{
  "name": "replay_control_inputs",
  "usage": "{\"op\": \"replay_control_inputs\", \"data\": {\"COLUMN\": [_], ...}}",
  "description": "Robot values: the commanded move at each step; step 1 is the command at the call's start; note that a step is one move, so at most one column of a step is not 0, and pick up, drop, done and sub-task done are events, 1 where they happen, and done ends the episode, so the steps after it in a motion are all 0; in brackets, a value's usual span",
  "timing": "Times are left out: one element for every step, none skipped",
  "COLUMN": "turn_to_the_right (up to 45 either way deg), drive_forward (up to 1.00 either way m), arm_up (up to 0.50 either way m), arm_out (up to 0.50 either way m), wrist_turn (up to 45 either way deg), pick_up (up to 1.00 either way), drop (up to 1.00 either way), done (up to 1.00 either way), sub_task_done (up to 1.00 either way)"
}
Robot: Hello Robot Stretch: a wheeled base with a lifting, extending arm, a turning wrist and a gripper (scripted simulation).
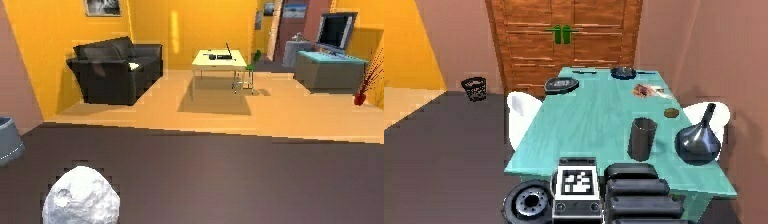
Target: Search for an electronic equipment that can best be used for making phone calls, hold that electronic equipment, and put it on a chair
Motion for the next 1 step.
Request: {"op": "replay_control_inputs", "data": {"turn_to_the_right": [0.0], "drive_forward": [0.2], "arm_up": [0.0], "arm_out": [0.0], "wrist_turn": [0.0], "pick_up": [0.0], "drop": [0.0], "done": [0.0], "sub_task_done": [0.0]}}
